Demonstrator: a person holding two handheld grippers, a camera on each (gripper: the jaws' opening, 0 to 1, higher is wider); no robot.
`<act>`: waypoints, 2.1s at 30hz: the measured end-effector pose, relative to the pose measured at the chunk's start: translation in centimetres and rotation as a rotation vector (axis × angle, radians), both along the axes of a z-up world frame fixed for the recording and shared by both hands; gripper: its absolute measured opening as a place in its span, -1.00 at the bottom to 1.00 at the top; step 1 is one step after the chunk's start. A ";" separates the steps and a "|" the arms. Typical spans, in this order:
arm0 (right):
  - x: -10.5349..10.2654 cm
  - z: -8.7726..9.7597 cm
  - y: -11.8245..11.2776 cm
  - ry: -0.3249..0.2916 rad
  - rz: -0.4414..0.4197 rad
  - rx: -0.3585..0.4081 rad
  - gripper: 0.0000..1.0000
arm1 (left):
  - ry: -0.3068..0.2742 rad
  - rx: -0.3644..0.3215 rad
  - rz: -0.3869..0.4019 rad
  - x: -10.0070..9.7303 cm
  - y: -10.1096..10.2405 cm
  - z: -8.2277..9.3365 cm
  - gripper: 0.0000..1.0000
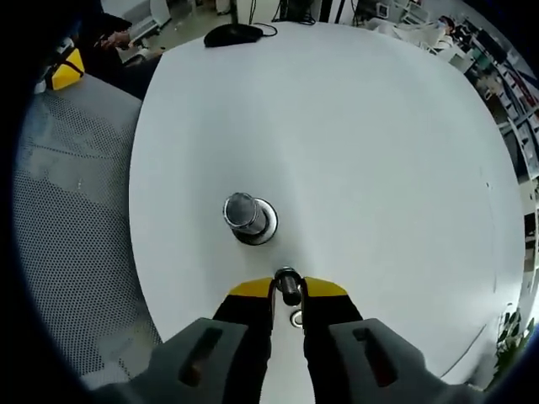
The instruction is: Place the washer onto the threaded stud by aligning its center hole with the stud, sliding it down to the base, and recovering from edge contact or off-axis alignment until the washer reaches the visible bottom stop.
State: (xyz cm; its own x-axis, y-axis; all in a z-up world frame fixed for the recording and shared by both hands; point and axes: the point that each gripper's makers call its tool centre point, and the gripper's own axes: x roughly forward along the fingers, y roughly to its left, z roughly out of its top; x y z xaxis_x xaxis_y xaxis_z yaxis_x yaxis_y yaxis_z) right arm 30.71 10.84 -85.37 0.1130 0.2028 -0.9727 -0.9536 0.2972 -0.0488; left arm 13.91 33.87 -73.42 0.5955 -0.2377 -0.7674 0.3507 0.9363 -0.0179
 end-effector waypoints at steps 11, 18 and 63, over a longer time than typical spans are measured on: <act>0.1 -0.2 0.0 0.013 -0.020 0.039 -0.48 | 0.002 0.002 -0.001 0.0 0.0 0.0 -1.00; 0.0 0.1 -1.6 0.024 -0.079 0.068 -0.48 | 0.004 0.001 -0.003 0.0 0.0 0.0 -1.00; -0.2 -1.3 -4.0 0.004 -0.078 0.026 -0.73 | 0.004 0.002 0.003 0.0 0.0 0.0 -1.00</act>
